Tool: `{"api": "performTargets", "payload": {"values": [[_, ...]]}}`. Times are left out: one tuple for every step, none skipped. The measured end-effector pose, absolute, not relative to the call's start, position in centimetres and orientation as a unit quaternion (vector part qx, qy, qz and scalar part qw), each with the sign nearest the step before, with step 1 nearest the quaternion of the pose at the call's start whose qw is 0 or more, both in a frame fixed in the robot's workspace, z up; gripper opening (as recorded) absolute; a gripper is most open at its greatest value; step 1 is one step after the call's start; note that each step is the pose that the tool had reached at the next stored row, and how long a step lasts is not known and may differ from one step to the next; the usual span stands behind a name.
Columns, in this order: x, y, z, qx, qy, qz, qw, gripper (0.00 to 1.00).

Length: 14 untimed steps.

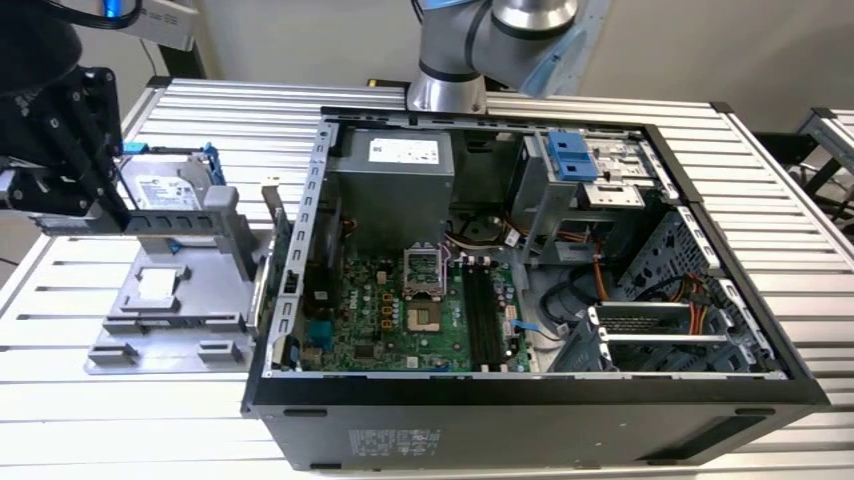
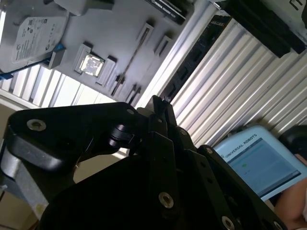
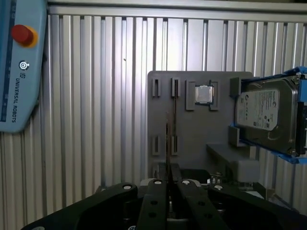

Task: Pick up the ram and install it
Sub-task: 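Pick up the ram and move it above insertion slot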

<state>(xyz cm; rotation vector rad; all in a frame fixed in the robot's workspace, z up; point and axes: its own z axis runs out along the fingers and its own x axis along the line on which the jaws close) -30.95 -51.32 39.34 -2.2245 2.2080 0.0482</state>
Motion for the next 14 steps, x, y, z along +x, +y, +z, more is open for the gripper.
{"api": "performTargets", "payload": {"values": [[-30.6, -51.3, 39.3, -0.710, 0.704, 0.015, 0.003, 0.00], [-30.3, -51.3, 39.3, -0.710, 0.704, 0.015, 0.003, 0.00], [-30.0, -51.3, 39.3, -0.710, 0.704, 0.015, 0.003, 0.00], [-29.7, -51.3, 39.3, -0.710, 0.704, 0.015, 0.003, 0.00], [-29.4, -51.2, 39.3, -0.710, 0.704, 0.015, 0.003, 0.00], [-29.1, -51.2, 39.3, -0.710, 0.704, 0.015, 0.003, 0.00], [-28.7, -51.2, 39.3, -0.710, 0.704, 0.015, 0.003, 0.00], [-28.4, -51.2, 39.3, -0.710, 0.704, 0.015, 0.003, 0.00], [-28.1, -51.2, 39.3, -0.710, 0.704, 0.015, 0.003, 0.00], [-27.7, -51.2, 39.3, -0.710, 0.704, 0.015, 0.003, 0.00], [-27.4, -51.1, 39.3, -0.710, 0.704, 0.015, 0.003, 0.00], [-27.0, -51.1, 39.3, -0.710, 0.704, 0.015, 0.003, 0.00], [-26.7, -51.1, 39.3, -0.710, 0.704, 0.015, 0.003, 0.00], [-26.3, -51.1, 39.3, -0.710, 0.704, 0.015, 0.003, 0.00]]}}
